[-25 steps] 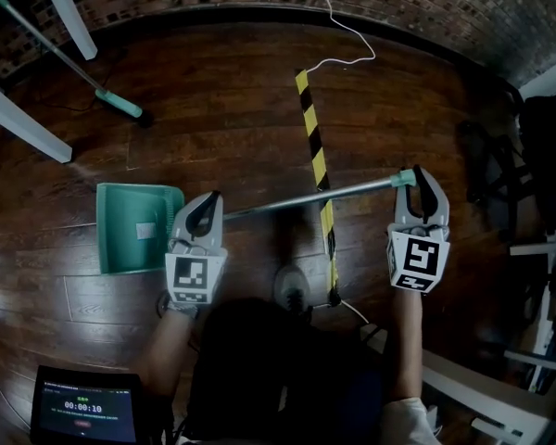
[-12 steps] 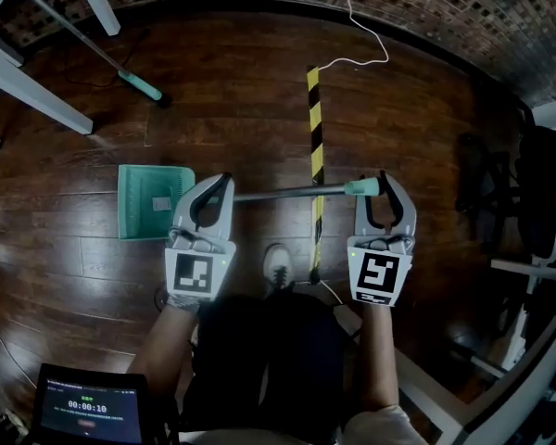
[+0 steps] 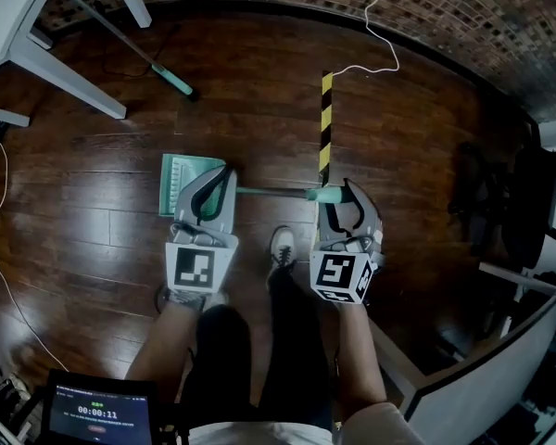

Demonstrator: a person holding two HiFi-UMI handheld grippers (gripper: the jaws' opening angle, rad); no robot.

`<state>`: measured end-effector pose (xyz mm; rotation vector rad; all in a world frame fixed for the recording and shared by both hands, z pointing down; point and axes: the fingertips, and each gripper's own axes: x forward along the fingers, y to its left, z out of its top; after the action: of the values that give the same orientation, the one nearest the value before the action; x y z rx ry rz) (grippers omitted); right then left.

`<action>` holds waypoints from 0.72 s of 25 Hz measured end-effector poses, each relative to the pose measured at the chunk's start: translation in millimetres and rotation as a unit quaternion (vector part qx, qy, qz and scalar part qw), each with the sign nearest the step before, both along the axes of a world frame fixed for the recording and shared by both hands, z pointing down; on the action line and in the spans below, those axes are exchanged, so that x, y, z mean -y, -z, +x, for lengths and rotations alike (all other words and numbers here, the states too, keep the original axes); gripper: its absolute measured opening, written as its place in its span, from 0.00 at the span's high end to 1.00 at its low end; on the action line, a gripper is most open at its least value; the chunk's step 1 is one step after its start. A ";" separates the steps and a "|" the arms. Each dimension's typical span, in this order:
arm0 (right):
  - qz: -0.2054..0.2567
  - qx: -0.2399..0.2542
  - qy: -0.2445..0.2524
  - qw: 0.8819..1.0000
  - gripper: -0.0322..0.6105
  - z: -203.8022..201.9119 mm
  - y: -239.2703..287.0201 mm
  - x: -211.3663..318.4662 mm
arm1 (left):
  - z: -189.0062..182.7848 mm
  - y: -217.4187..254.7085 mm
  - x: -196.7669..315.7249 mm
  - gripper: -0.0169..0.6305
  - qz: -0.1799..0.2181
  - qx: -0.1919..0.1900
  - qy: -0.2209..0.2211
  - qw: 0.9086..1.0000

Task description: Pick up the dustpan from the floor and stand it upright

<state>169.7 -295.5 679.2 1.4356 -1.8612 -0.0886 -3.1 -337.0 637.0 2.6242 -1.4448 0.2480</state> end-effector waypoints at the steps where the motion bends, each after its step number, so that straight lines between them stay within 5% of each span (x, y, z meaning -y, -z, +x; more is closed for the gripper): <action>1: -0.005 -0.011 0.002 1.000 0.67 -3.1 5.6 -0.9 | -8.1 8.9 -2.1 0.97 -0.004 0.003 0.007 1.000; 10: -0.066 -0.034 0.025 0.997 0.63 -37.9 30.3 -14.3 | -66.8 67.9 -37.4 0.97 -0.034 0.040 0.028 0.998; 18: -0.108 -0.033 0.067 0.991 0.61 -66.7 42.7 -12.9 | -98.1 120.7 -31.8 0.97 -0.045 0.036 0.065 0.996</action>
<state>103.0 -282.6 636.5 1.1478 -1.8503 0.0013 -101.3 -305.2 516.3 2.4611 -1.5811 0.3874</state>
